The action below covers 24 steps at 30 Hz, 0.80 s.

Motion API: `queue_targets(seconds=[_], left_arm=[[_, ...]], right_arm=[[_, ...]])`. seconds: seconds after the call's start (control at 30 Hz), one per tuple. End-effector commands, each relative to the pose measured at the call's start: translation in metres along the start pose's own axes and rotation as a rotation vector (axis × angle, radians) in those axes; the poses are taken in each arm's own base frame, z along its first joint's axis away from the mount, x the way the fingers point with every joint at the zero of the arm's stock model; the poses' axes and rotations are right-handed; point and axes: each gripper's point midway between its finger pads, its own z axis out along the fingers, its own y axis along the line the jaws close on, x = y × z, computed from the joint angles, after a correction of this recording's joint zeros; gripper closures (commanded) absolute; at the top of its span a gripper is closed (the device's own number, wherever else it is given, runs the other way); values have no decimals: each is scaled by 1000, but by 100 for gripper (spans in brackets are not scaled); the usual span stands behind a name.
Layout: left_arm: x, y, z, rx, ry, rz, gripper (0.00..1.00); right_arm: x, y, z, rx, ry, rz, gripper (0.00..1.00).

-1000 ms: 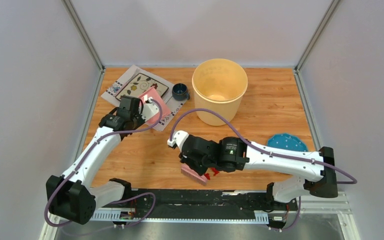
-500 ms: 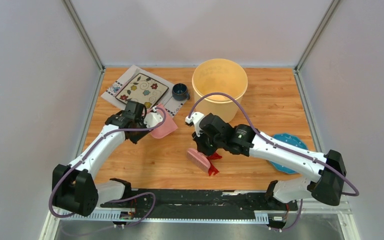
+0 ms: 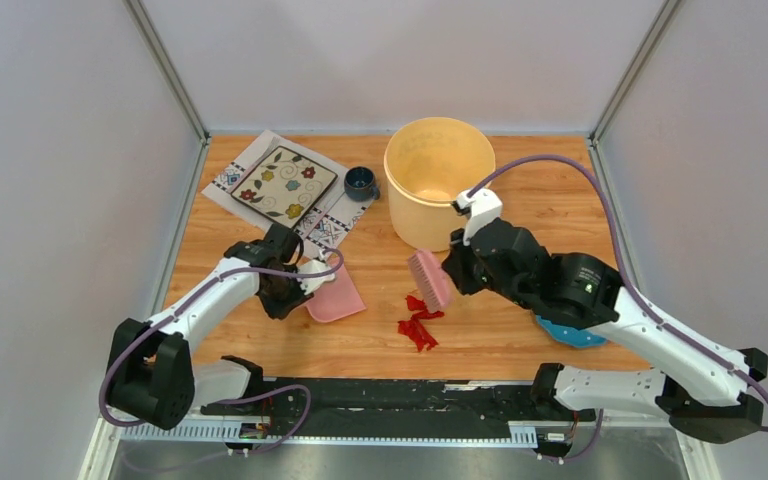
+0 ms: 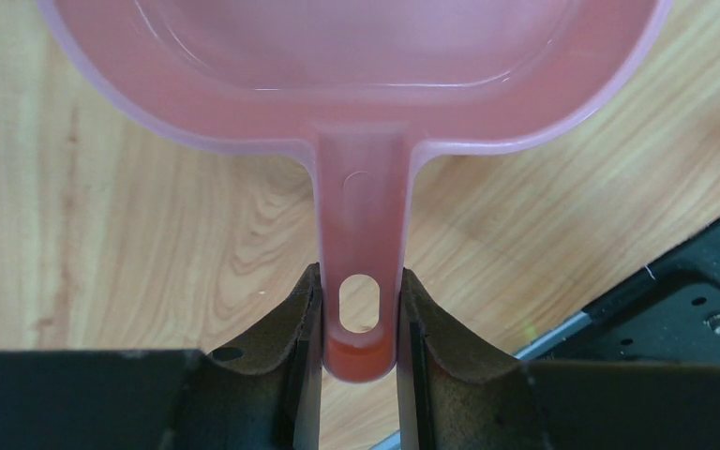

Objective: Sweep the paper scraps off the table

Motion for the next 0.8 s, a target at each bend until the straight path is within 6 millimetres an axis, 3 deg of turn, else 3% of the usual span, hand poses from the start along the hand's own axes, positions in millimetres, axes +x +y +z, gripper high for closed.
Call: queue_targets(seconds=[0.0, 0.13, 0.2, 0.27, 0.37, 0.43, 0.5, 0.53, 0.6, 0.63, 0.77], left_arm=[[8, -23, 6, 96, 40, 89, 100], [7, -41, 13, 128, 77, 186, 100], [6, -48, 15, 147, 86, 200, 100], [3, -58, 16, 181, 97, 223, 100], [0, -65, 18, 194, 117, 248, 100], [-2, -68, 19, 204, 124, 257, 100], [-3, -70, 21, 218, 132, 260, 100], [-6, -70, 22, 222, 129, 261, 100], [-7, -72, 24, 238, 133, 258, 100], [-10, -74, 24, 252, 123, 258, 100], [-15, -79, 25, 282, 102, 250, 100]], right_arm=[[21, -85, -8, 464, 29, 83, 100], [48, -118, 13, 628, 136, 98, 100], [59, -125, 27, 669, 169, 101, 100], [62, -121, 43, 659, 171, 117, 100], [76, -99, 69, 559, 241, 169, 100], [83, -72, 88, 442, 284, 221, 100], [87, -33, 100, 279, 313, 255, 100], [76, -13, 113, 186, 269, 285, 100], [68, 22, 119, 26, 258, 350, 100], [48, 35, 124, -41, 186, 387, 100], [5, 45, 119, -88, 48, 439, 100]])
